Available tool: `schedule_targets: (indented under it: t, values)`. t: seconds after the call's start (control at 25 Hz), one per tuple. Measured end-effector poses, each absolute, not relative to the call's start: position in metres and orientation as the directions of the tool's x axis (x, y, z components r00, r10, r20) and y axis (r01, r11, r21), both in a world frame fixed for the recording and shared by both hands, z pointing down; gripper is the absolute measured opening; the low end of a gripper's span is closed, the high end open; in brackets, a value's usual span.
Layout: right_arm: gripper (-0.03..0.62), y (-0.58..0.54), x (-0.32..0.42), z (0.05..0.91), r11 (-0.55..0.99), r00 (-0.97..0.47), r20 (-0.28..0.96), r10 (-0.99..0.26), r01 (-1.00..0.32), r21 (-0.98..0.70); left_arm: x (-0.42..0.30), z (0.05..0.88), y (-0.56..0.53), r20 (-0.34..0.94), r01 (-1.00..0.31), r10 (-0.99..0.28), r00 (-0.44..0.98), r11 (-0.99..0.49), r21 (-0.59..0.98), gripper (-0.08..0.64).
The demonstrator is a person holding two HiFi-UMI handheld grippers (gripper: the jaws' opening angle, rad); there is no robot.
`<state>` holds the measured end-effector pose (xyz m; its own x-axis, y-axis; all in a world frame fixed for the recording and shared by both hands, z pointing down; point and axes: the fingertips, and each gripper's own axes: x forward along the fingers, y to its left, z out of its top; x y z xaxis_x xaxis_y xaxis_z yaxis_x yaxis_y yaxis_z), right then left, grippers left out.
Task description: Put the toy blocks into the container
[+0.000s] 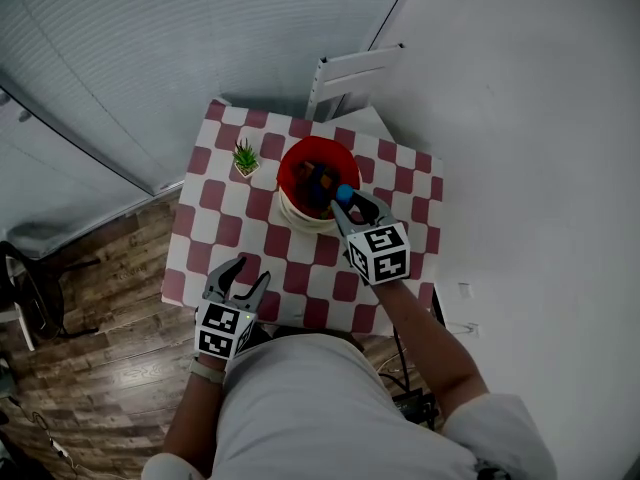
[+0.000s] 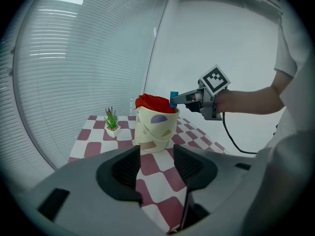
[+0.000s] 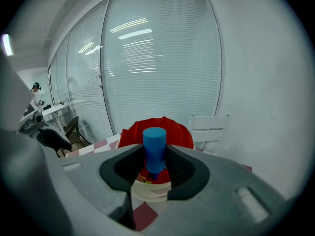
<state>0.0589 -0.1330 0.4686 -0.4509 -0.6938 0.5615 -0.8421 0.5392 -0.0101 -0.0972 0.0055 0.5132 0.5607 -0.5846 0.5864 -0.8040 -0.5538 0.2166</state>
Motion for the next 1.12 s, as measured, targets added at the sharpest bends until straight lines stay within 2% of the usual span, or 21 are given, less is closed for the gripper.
schedule_targets:
  t: [0.64,1.12]
  values:
    - [0.143,-0.144,0.037,0.487,0.6,-0.491,0.608,-0.624,-0.8,-0.031,-0.106,0.52,0.0,0.594,-0.824,-0.594,0.543,-0.514,0.238,0.195]
    - [0.147,-0.136,0.046,0.483,0.577,-0.486,0.594,-0.641,-0.815,-0.044,-0.103,0.52,-0.001,0.591,-0.813,-0.585,0.556,-0.532,0.238,0.195]
